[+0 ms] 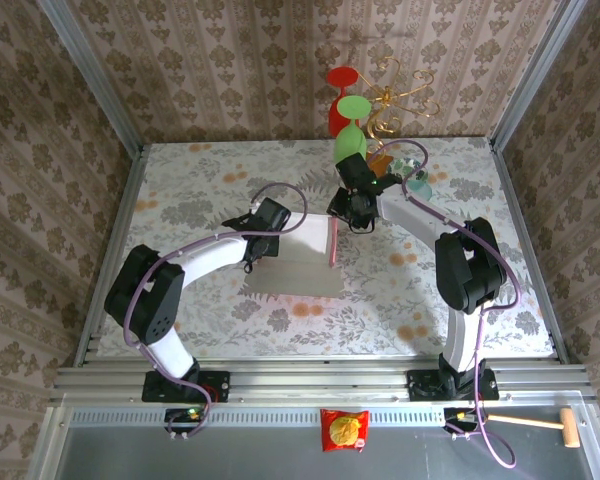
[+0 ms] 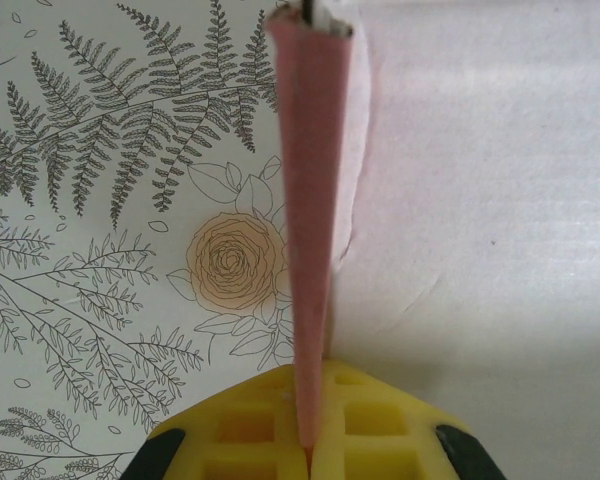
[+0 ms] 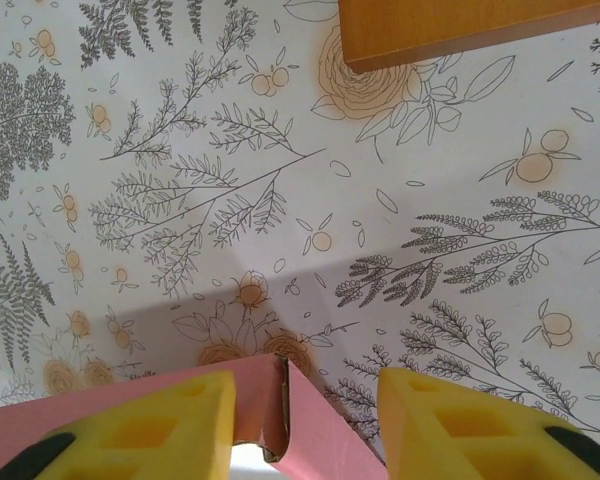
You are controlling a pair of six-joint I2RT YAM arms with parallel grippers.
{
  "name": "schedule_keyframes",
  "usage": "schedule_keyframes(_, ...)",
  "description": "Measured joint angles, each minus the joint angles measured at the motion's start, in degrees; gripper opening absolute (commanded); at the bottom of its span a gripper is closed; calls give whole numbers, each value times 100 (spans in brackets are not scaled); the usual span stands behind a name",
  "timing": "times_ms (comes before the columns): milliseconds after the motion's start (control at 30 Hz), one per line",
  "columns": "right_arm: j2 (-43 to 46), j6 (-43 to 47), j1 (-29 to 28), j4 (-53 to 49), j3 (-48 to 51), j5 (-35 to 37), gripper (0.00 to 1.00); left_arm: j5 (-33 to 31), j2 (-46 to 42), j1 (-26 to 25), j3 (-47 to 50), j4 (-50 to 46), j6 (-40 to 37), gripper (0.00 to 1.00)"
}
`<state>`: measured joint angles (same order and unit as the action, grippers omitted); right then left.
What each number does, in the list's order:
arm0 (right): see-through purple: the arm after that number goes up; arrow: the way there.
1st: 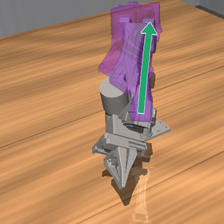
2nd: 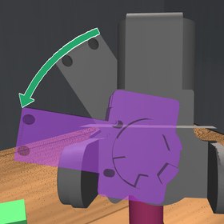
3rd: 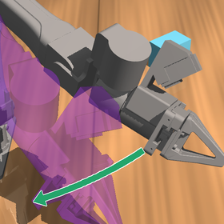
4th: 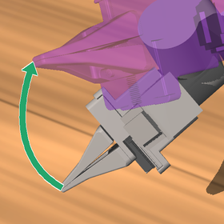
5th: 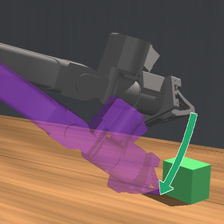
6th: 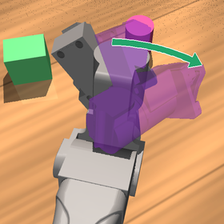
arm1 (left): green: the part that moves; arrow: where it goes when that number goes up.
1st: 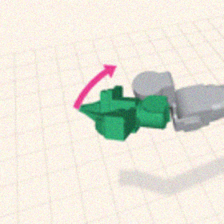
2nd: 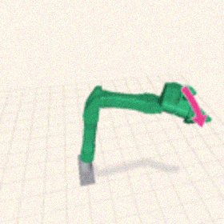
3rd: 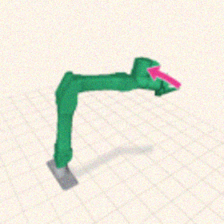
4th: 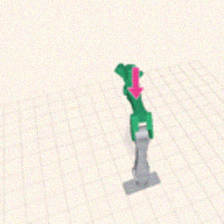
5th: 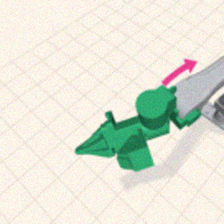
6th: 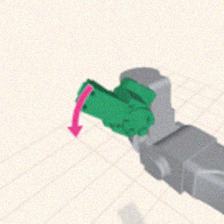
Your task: Fold the paper box
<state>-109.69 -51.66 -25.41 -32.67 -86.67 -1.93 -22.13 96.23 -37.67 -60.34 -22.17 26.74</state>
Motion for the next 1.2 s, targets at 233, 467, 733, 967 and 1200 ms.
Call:
schedule_keyframes(233,2,-142,4,289,232,-166,26,4,2,0,0,-9,0,0)
schedule_keyframes(467,24,-402,9,614,468,-326,5,48,0,0,0,-39,0,0)
schedule_keyframes(733,216,-431,9,577,544,-306,30,46,0,0,0,-48,4,0)
schedule_keyframes(967,807,-57,9,459,876,-28,50,39,-42,26,35,-22,4,0)
schedule_keyframes(1200,1462,782,-229,935,1733,-17,50,39,-50,26,35,-4,4,0)
